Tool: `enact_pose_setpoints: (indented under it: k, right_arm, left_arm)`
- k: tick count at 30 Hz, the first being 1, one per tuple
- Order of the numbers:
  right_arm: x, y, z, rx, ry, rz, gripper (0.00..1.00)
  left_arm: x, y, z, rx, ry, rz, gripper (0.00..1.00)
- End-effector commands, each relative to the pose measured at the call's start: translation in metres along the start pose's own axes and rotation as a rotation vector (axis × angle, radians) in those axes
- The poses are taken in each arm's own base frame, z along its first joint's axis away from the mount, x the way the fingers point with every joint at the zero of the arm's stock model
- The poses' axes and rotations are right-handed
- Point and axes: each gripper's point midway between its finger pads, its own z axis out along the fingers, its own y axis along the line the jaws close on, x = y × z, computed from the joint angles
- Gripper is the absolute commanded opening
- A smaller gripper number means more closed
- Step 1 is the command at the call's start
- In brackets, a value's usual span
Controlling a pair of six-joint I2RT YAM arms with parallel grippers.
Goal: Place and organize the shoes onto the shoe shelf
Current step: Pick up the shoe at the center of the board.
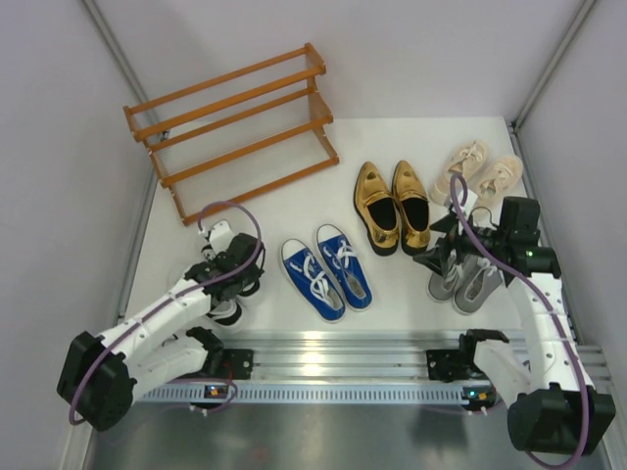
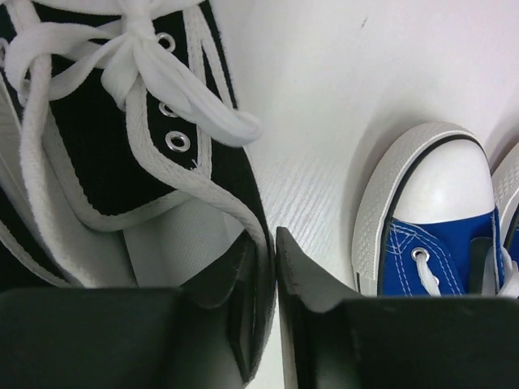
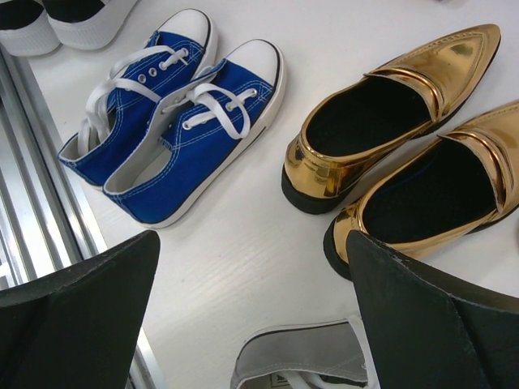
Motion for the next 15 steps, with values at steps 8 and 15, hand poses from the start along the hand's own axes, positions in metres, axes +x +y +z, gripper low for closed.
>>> enact_pose_setpoints:
  k: [8,15]
  right_arm:
    - [-0.007,0.002,0.000,-0.011,-0.020,-0.068,0.99]
    - [-0.007,0.002,0.000,-0.011,-0.019,-0.070,1.00]
  left_arm:
    - [-0.044,-0.027,-0.025,0.128,-0.197,0.095,0.00]
    - [-0.084,-0.058,-0.054,0.219,-0.303,0.228,0.00]
